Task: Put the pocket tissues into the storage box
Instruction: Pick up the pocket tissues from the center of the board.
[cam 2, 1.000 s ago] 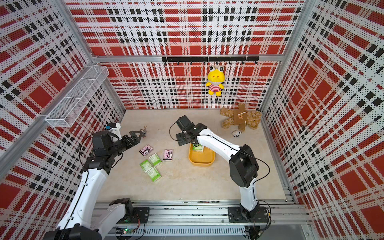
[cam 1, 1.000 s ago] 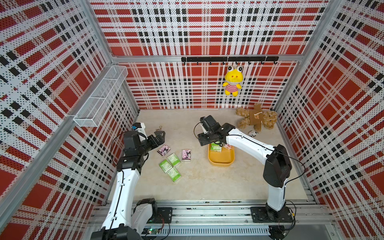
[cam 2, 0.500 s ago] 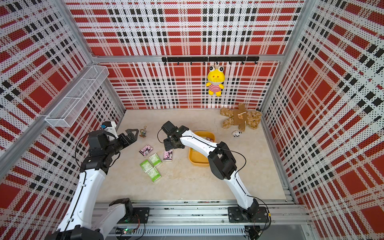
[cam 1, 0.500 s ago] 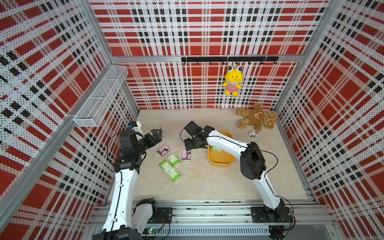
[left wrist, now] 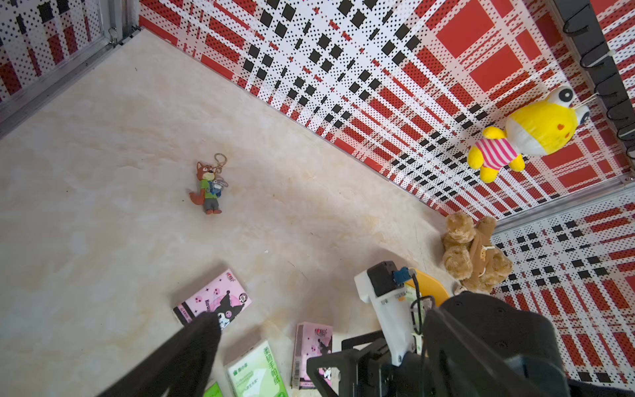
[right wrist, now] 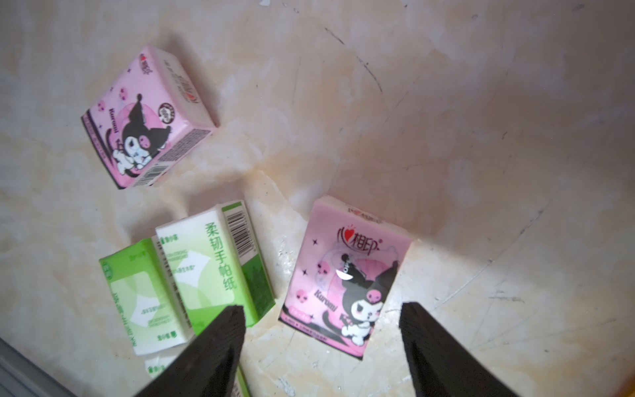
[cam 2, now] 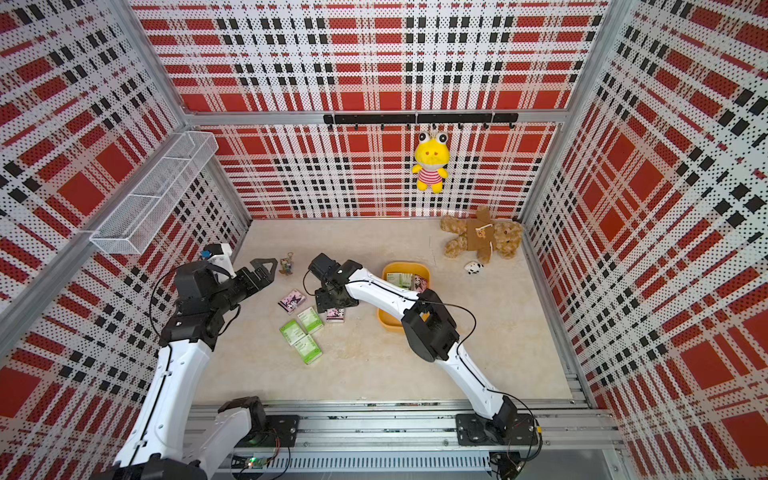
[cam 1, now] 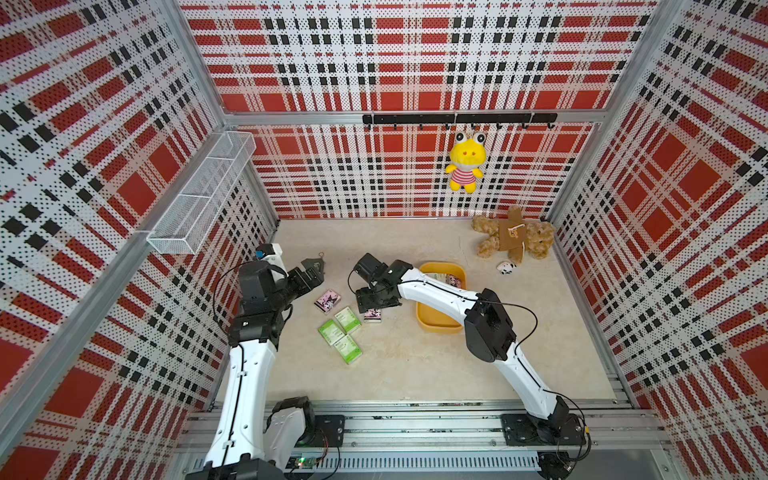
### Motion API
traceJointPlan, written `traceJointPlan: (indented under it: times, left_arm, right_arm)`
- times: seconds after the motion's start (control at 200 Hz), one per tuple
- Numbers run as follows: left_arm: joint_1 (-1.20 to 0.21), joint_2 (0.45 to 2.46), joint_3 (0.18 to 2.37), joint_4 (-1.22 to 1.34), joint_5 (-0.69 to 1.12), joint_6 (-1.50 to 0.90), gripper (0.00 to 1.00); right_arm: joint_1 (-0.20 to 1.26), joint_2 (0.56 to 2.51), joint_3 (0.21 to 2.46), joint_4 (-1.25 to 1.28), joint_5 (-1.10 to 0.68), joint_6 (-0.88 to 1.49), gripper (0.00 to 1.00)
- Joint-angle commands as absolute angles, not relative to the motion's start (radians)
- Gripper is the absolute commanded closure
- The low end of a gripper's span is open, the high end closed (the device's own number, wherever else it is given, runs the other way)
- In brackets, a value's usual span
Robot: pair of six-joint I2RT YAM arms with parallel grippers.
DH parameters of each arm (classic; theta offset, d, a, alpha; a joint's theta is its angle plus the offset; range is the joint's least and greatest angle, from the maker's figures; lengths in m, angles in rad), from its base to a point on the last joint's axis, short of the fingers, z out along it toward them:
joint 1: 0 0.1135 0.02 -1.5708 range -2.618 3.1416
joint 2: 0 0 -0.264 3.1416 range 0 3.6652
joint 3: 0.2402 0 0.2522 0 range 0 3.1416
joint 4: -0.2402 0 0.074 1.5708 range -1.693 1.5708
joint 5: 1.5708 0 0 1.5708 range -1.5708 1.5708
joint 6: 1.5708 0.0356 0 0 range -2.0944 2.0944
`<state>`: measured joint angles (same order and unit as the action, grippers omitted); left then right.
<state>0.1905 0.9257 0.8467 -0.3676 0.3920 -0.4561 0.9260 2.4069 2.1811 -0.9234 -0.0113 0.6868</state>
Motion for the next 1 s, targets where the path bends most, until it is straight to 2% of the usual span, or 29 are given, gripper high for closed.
traceJointPlan:
  times: [0.0,0.396,0.536,0.997]
  left_arm:
    - [0.197,0.91,0.827,-0.364,0.403,-0.456,0.01]
    - [0.197,0.911,0.802,-0.353,0.411,-0.446,0.01]
    - [0.197,0.916,0.802,-0.349,0.416,-0.443,0.01]
    - [0.199,0.911,0.798,-0.348,0.416,-0.439,0.01]
  right_arm:
    - [0.922,2.439,2.211,-0.954,0.02,0.719,0.2]
    - [0.925,2.517,2.291,-0.999,0.028,0.731,0.2]
    - [0.925,2.535,2.318,-1.017,0.035,0.728,0.26]
    - [0.927,2.572,2.368,-1.083,0.047,0.726,0.31]
